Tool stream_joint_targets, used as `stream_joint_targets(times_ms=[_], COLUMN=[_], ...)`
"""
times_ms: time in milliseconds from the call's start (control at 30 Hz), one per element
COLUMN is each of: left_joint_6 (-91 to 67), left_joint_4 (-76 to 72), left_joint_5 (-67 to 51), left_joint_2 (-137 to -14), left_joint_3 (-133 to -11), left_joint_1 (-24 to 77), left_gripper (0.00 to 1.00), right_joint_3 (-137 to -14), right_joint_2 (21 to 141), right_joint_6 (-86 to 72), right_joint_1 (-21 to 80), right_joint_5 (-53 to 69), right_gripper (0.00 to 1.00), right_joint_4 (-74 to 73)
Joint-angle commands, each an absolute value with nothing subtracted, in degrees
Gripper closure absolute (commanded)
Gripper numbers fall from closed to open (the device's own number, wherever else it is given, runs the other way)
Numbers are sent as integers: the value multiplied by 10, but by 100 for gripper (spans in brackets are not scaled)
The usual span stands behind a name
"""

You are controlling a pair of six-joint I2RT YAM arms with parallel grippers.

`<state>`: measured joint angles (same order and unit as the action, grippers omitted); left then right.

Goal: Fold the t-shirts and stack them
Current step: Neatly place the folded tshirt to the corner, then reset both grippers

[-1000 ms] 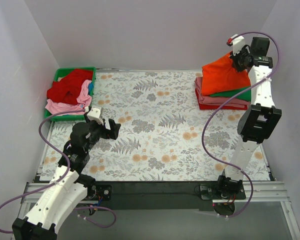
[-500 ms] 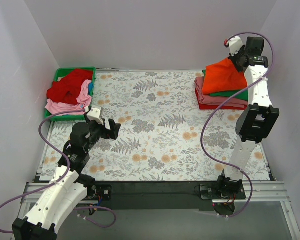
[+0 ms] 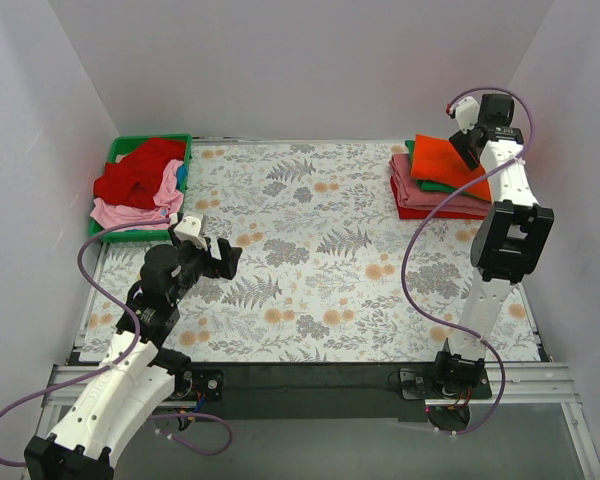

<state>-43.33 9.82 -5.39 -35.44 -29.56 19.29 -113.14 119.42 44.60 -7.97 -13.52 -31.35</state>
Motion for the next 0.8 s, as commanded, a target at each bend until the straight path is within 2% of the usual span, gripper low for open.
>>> stream_joint_targets(times_ms=[0,200,267,367,400,467,533,567,600,633,767], left_joint_6=[-434,-434,-437,-446,-453,-484,-507,-533,-547,-555,-599], left_joint_4=[84,90,94,102,105,133,173,187,202,223,255], left_joint_5=[-65,-66,-63,-62,-61,-43,-20,-12,-7,14,30], left_joint_2=[-356,-355,-353,-357,-359,-378,-398,-408,-430,-438,-470], left_joint_3=[-292,-297,-303,-315,-324,-361,-394,-430,-445,-462,-532], left_joint_1=[194,193,194,194,194,193,194,194,194,193,178], left_gripper=[17,17,17,17,17,15,13,12,7,7,2], right_joint_3=[-1116,-1130,-1166,-1156,-1146,-1089,-1046,-1008,-982,-957,-783], right_joint_2=[1172,1149,1131,1105,1092,1041,1003,969,950,931,792], right_joint_6=[448,434,399,379,374,367,352,343,322,313,259], right_joint_1=[-68,-37,-21,-15,-15,-15,-14,-14,-14,-14,-18], right_joint_5=[-188,-163,-54,52,129,243,297,323,325,322,219], right_gripper=[18,15,15,15,15,12,10,2,2,1,2], right_joint_4=[-262,-280,-353,-385,-390,-389,-381,-374,-350,-335,-217])
